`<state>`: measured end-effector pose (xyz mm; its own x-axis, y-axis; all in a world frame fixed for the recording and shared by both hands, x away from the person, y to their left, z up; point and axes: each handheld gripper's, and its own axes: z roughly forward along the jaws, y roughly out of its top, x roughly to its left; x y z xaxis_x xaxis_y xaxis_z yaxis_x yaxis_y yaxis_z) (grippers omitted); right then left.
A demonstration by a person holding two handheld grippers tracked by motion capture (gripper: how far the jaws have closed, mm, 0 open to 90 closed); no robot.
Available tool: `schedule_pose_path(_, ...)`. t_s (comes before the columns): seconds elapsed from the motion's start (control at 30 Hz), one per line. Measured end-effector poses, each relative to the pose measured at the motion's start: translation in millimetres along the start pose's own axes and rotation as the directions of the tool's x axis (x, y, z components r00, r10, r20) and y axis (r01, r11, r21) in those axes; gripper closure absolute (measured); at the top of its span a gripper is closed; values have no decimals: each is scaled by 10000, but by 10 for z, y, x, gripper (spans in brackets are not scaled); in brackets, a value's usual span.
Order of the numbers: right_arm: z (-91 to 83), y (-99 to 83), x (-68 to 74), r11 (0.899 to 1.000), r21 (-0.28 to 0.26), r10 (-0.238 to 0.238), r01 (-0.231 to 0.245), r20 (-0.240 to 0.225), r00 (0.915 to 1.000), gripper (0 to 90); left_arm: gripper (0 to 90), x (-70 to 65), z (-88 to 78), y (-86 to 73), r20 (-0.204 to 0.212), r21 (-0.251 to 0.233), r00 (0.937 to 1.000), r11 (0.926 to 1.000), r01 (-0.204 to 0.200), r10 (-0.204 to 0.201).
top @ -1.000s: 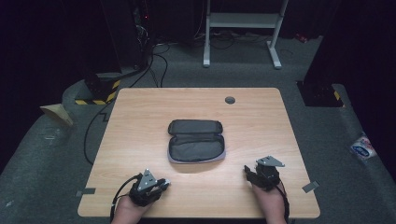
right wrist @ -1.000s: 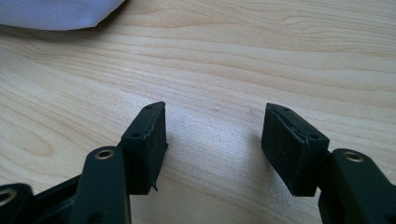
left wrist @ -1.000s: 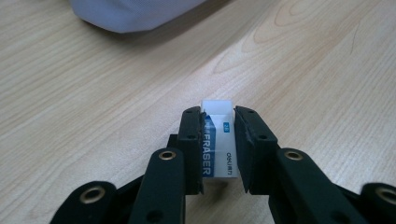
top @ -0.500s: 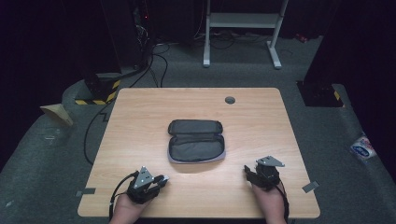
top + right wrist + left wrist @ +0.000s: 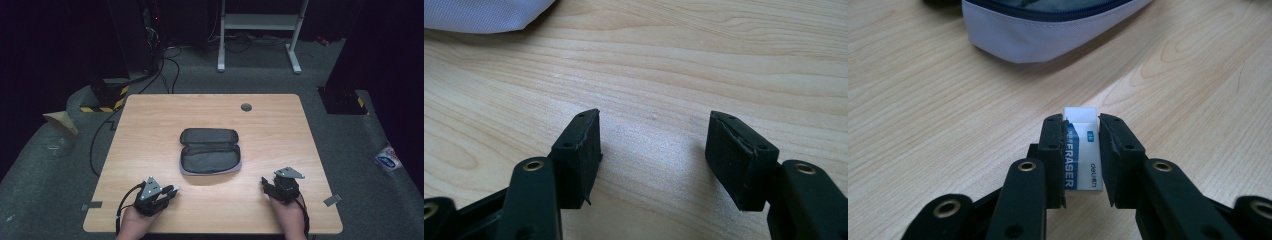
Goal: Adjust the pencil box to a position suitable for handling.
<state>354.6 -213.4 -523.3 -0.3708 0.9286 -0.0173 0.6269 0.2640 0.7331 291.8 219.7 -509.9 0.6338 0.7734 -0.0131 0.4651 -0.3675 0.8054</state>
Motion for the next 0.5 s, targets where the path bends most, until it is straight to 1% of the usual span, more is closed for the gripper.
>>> schedule_pose_path(0.07,0,0,0,10000,1,-3,3,-1,10000,388,727,0,-13,3,-55,-80,10000,10000,-8,7)
schedule_pose_path(0.1,0,0,0,10000,2,-1,1,0,10000,389,727,-4,-19,6,-76,-133,10000,9999,58,-59)
schedule_pose_path(0.27,0,0,0,10000,3,1,-1,0,10000,389,727,-7,-69,47,-89,-364,9999,9993,-55,52)
schedule_pose_path(0.3,0,0,0,10000,0,-3,3,1,10000,388,727,-4,-83,67,-80,-469,10000,9989,-6,2)
schedule_pose_path(0.5,1,1,1,10000,-1,13,-13,11,10000,388,728,1,-110,95,-109,-659,9999,9978,93,-101)
